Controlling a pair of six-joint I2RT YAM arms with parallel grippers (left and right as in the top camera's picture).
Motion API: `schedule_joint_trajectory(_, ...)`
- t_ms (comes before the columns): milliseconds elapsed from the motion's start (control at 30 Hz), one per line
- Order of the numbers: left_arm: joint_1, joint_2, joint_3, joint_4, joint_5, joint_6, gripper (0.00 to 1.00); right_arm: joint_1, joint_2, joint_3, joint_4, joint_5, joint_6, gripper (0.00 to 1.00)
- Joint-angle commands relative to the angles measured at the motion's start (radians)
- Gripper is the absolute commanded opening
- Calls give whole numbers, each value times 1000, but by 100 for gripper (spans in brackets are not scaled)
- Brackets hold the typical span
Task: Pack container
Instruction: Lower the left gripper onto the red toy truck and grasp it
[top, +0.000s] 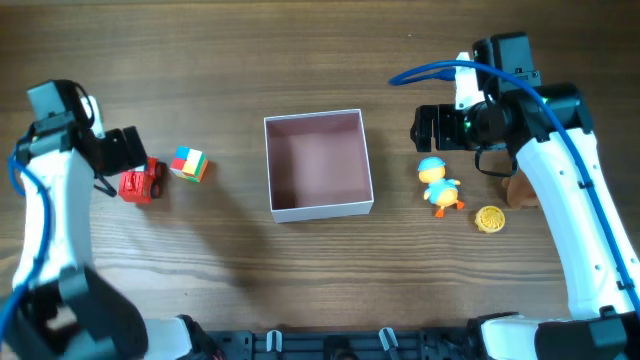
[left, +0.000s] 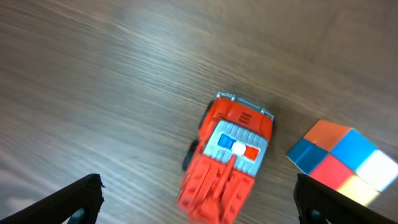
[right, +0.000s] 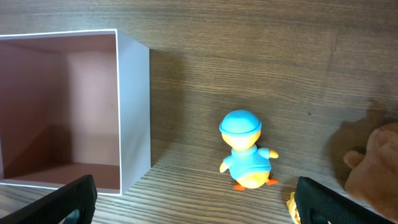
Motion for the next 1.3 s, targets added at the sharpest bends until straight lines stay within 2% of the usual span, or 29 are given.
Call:
schedule_joint_trajectory(0,3,87,9,4,58,40,100,-1,1,10,-2,14,-17,100)
schedule_joint_trajectory(133,3,141,9,22,80,51,99,-1,1,10,-3,14,-27,100)
schedule_joint_trajectory(400,3,185,8,26,122,201,93,-1,1,10,-17,14,-29,100)
schedule_joint_trajectory(500,3,208,8,45,121,201,93,-1,1,10,-27,14,-30,100)
schedule_joint_trajectory(700,3,253,8,45,121,196,86,-1,1,10,-31,14,-33,100)
schedule_joint_trajectory(867,3,253,8,44,122,193,69,-1,1,10,-33,14,-32,100)
schedule_joint_trajectory(933,3,253,8,45,122,193,53,-1,1,10,-32,14,-33,100)
schedule_joint_trajectory(1033,3,253,8,44,122,193,41,-1,1,10,-32,14,-33,100)
schedule_joint_trajectory(1133,3,253,8,44,122,188,34,-1,1,10,-33,14,-33,100)
schedule_joint_trajectory(1267,3,253,8,44,122,163,15,-1,1,10,-32,14,-33,100)
